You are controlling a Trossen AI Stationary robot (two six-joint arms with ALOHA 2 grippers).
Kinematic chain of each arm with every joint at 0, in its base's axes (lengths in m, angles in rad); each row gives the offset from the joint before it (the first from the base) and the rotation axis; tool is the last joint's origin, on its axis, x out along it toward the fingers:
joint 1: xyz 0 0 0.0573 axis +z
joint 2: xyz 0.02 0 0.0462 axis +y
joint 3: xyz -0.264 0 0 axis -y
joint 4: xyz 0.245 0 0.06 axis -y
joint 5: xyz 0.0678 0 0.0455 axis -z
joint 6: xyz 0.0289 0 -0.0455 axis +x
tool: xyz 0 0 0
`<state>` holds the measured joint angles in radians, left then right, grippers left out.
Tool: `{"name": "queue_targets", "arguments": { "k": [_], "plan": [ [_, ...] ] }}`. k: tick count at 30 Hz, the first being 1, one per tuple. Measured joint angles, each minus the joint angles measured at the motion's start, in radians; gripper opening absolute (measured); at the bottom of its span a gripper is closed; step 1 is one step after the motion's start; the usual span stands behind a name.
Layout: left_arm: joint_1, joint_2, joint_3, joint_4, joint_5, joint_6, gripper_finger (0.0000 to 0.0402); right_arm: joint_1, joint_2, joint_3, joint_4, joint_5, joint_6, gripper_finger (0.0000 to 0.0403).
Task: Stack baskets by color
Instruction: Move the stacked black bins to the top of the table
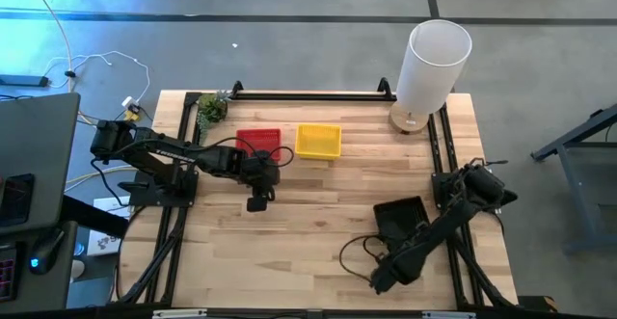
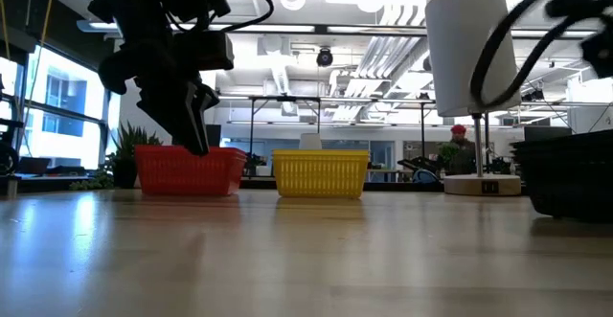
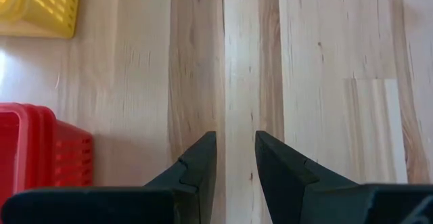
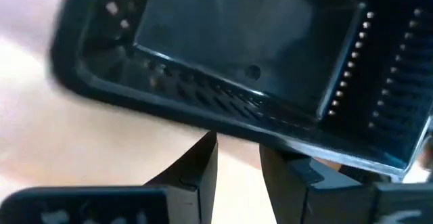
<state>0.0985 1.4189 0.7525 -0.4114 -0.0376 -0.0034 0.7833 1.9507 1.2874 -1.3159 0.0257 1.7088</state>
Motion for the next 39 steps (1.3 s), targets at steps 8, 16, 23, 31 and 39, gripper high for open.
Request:
{"name": "queue_targets", "arguments": {
  "k": [8,16,23,31,39],
  "plan": [
    [0.000,0.000,0.000,0.000,0.000,0.016,0.0090,-0.096,0.000,-0.087,0.010,-0.009,-0.108,0.0099],
    [0.000,0.000,0.000,0.016,0.000,0.017,0.0090,-0.230,0.000,-0.092,0.060,0.065,-0.283,0.0099],
    [0.000,0.000,0.000,0.019,0.000,0.052,0.0090,-0.362,0.000,-0.092,0.067,0.161,-0.401,0.0099],
    [0.000,0.000,0.000,0.017,0.000,0.052,0.0090,-0.495,0.000,-0.092,0.066,0.217,-0.544,0.0099],
    [0.000,0.000,0.000,0.012,0.000,0.052,0.0090,-0.555,0.000,-0.092,0.019,0.231,-0.635,0.0099]
  ]
}}
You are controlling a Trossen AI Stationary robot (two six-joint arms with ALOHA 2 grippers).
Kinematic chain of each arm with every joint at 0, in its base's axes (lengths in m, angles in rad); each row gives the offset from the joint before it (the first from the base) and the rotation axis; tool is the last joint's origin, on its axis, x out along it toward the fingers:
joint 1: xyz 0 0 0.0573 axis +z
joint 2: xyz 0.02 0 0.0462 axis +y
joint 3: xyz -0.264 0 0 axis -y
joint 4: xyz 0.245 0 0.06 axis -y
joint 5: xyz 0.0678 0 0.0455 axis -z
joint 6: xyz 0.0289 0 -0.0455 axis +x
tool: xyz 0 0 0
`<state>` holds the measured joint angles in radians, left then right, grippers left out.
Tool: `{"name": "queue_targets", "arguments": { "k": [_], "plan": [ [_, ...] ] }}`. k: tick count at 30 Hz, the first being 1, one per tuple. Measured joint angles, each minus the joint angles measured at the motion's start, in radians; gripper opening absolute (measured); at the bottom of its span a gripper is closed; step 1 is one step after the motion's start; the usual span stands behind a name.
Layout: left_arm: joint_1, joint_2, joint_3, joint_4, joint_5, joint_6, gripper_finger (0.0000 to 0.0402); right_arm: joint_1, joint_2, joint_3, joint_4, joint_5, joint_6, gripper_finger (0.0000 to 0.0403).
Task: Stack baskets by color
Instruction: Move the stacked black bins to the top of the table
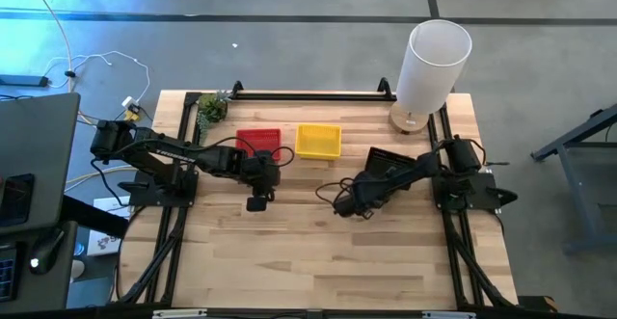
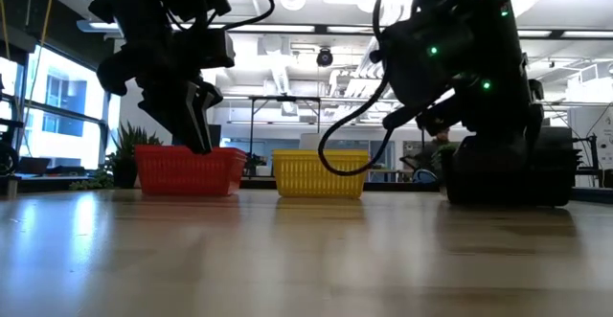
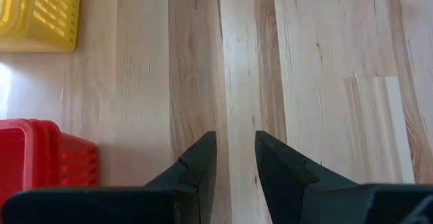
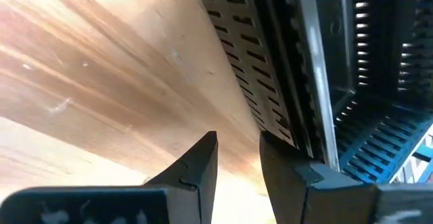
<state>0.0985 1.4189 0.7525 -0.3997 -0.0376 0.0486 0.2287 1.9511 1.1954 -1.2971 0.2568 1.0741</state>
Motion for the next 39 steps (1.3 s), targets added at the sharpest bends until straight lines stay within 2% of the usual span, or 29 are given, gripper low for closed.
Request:
{"name": "queue_targets", "arguments": {
  "k": [14,29,34,39],
  "plan": [
    [0.000,0.000,0.000,0.000,0.000,0.000,0.0090,-0.002,0.000,0.000,-0.118,-0.020,0.026,0.0099],
    [0.000,0.000,0.000,0.000,0.000,-0.003,0.0090,-0.058,0.000,0.000,-0.161,0.112,0.047,0.0099],
    [0.000,0.000,0.000,0.000,0.000,0.000,0.0090,-0.088,0.000,0.000,-0.163,0.129,0.024,0.0099],
    [0.000,0.000,0.000,0.000,0.010,-0.001,0.0090,-0.070,-0.004,0.000,-0.196,0.131,0.027,0.0099]
  ]
}}
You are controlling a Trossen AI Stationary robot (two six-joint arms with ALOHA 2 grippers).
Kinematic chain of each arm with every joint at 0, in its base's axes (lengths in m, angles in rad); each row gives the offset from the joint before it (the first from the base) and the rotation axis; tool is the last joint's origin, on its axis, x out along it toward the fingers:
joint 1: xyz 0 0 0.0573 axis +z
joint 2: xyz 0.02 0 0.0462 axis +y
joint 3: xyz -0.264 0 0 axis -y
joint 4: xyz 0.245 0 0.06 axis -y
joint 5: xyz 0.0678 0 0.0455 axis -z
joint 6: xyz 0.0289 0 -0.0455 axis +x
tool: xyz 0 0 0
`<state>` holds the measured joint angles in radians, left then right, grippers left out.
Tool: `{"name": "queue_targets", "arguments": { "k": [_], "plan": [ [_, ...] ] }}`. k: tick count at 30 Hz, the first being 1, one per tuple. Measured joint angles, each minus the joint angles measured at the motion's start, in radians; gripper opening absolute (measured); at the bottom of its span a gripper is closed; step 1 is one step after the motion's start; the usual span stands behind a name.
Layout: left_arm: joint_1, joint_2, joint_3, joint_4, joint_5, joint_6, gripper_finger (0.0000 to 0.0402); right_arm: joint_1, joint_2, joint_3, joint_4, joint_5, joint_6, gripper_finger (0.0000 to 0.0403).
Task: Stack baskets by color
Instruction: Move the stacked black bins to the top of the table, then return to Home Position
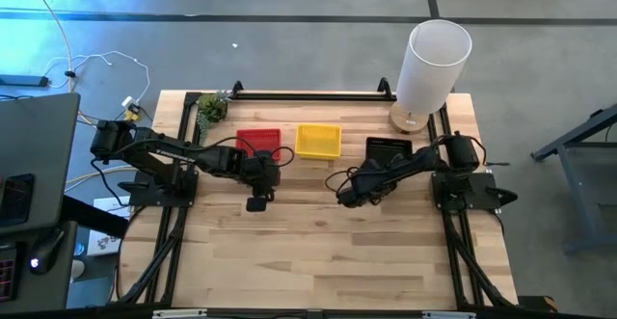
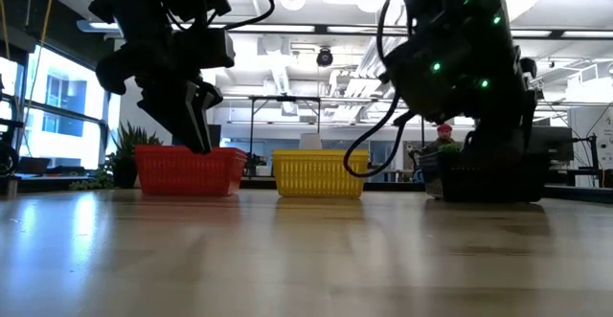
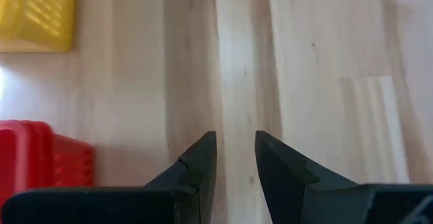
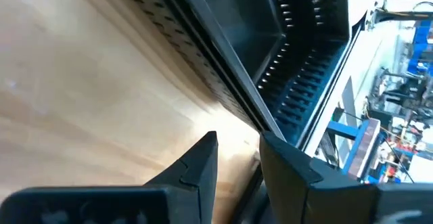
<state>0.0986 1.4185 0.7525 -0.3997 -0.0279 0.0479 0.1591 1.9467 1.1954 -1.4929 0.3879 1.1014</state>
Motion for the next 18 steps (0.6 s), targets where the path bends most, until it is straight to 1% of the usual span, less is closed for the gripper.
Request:
{"name": "queue_targets", "arguments": {
  "k": [4,7,14,16,18],
  "plan": [
    [0.006,-0.031,0.000,-0.007,0.082,-0.003,0.0090,0.020,-0.051,0.000,-0.016,0.011,0.002,0.0099],
    [0.018,-0.077,0.000,-0.008,0.131,-0.010,0.0090,0.028,-0.122,0.000,-0.020,0.062,-0.001,0.0099],
    [0.062,-0.239,0.000,-0.023,0.137,-0.010,0.0090,0.026,-0.370,0.000,-0.016,0.235,0.001,0.0099],
    [0.072,-0.294,-0.010,-0.011,0.138,-0.021,0.0090,0.040,-0.440,-0.002,0.015,0.289,0.020,0.0099],
    [0.074,-0.350,-0.062,0.038,0.137,-0.058,0.0090,0.065,-0.507,-0.039,0.100,0.341,0.018,0.0099]
  ]
}}
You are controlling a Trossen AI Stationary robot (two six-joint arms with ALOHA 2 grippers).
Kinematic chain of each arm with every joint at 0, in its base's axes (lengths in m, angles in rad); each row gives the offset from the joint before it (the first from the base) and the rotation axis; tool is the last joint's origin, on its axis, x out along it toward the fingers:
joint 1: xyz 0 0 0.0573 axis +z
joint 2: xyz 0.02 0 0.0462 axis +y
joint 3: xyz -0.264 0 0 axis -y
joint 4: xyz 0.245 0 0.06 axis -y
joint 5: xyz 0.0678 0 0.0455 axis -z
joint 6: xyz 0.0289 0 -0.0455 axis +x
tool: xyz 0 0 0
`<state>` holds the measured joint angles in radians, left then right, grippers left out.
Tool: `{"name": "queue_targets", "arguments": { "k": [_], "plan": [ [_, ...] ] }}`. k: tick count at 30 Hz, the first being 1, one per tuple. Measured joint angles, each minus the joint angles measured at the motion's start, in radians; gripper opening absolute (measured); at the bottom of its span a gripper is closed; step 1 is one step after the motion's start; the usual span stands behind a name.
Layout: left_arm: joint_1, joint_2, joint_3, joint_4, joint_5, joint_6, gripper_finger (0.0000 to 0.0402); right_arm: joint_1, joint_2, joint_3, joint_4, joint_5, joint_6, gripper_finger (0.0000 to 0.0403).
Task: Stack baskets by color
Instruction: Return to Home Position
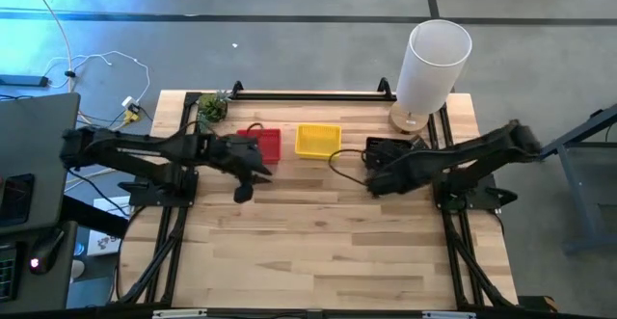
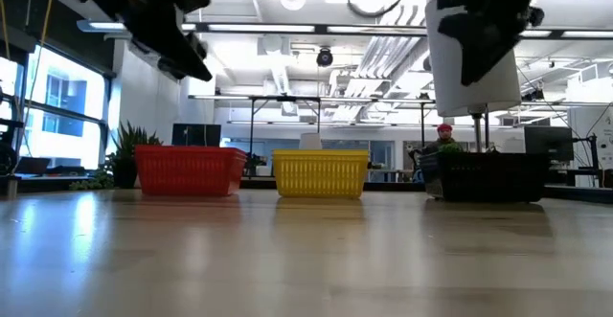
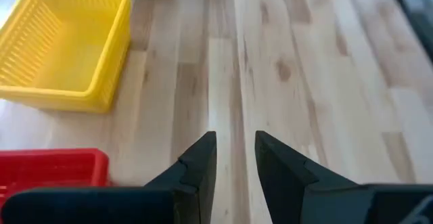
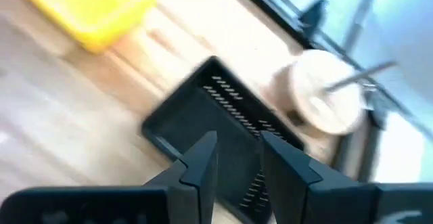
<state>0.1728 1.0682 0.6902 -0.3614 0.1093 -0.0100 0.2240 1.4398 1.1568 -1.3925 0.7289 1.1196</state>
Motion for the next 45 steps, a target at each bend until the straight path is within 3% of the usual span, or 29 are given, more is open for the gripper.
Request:
{"name": "queue_targets", "arguments": {
  "k": [4,11,19,23,28,38,45],
  "plan": [
    [-0.011,-0.110,-0.146,0.154,0.003,-0.084,0.0090,0.055,-0.130,-0.169,0.218,0.002,-0.027,0.0099],
    [-0.014,-0.289,-0.285,0.264,-0.037,-0.147,0.0090,0.142,-0.354,-0.452,0.543,0.001,-0.099,0.0099],
    [-0.052,-0.414,-0.456,0.481,-0.046,-0.163,0.0090,0.184,-0.583,-0.697,1.133,-0.015,-0.554,0.0099],
    [-0.074,-0.459,-0.533,0.562,-0.038,-0.150,0.0090,0.179,-0.672,-0.776,1.334,-0.052,-0.768,0.0099],
    [-0.097,-0.514,-0.591,0.620,-0.032,-0.146,0.0090,0.163,-0.771,-0.784,1.354,-0.089,-0.964,0.0099],
    [-0.110,-0.645,-0.631,0.605,-0.031,-0.120,0.0090,0.072,-1.021,-0.784,1.356,-0.222,-1.169,0.0099],
    [-0.110,-0.751,-0.631,0.485,-0.031,-0.082,0.0090,0.024,-1.206,-0.784,1.238,-0.260,-1.121,0.0099]
  ]
}}
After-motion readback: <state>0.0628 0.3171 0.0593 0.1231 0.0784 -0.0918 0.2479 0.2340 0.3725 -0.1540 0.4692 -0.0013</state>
